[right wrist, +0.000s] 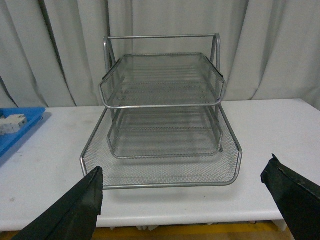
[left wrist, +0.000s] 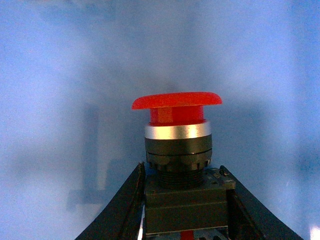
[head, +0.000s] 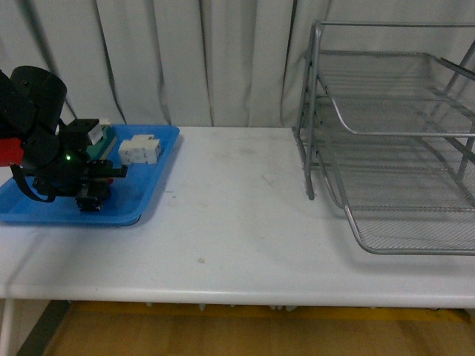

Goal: Place button on rack with both arms

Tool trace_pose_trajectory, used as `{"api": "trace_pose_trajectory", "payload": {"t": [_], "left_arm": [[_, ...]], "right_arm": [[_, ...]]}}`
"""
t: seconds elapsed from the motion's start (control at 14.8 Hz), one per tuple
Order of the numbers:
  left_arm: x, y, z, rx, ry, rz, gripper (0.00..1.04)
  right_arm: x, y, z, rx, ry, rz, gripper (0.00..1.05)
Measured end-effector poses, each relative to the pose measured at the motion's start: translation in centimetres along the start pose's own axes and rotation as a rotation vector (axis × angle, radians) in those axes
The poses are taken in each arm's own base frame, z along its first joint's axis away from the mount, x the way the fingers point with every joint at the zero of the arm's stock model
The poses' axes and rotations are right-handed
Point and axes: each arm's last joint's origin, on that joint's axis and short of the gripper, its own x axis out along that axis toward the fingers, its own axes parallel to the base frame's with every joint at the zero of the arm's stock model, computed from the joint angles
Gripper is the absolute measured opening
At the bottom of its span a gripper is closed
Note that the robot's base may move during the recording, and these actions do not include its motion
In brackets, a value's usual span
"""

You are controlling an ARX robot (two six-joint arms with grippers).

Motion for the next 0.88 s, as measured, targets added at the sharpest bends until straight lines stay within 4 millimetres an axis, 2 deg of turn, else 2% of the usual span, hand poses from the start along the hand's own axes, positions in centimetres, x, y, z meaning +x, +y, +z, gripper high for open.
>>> {"api": "trace_pose_trajectory", "payload": {"t": [0.13,0.2,0.27,0.34,0.47,0.54,0.61,0.88], "left_arm": [[-0.9,-0.3,-0.8,-0.017,-0.023,0.003,0.37],[-2.1,-0.6,-1.3,-0.031,-0.042,-0.002,0.37],[-4.2,-1.1,-1.6,-0.031,-0.083,-0.004,0.37],[-7.1,-1.7,-1.5,-0.018,-0.150,0.000,0.37],[-14.8,-3.4,-1.7,0.006,-0.321,-0.010,0.37],[-18.8,-4.5,-3.2,0.021,-0.380,-0.007,0.37],[-21.8,-5.4,-5.7,0.029,-0.379,0.012,0.37],[-29.2,-7.1,-15.7,0.050,-0.352,0.134,0.37]], "right_arm": [[0.0,0.0,0.0,0.000,0.000,0.000,0.98],[0.0,0.0,0.0,0.000,0.000,0.000,0.98],[0.0,0.0,0.0,0.000,0.000,0.000,0.98],[0.0,0.0,0.0,0.000,0.000,0.000,0.98],[0.0,0.0,0.0,0.000,0.000,0.000,0.98],[0.0,0.0,0.0,0.000,0.000,0.000,0.98],[0.0,0.0,0.0,0.000,0.000,0.000,0.98],[0.0,0.0,0.0,0.000,0.000,0.000,0.98]]}}
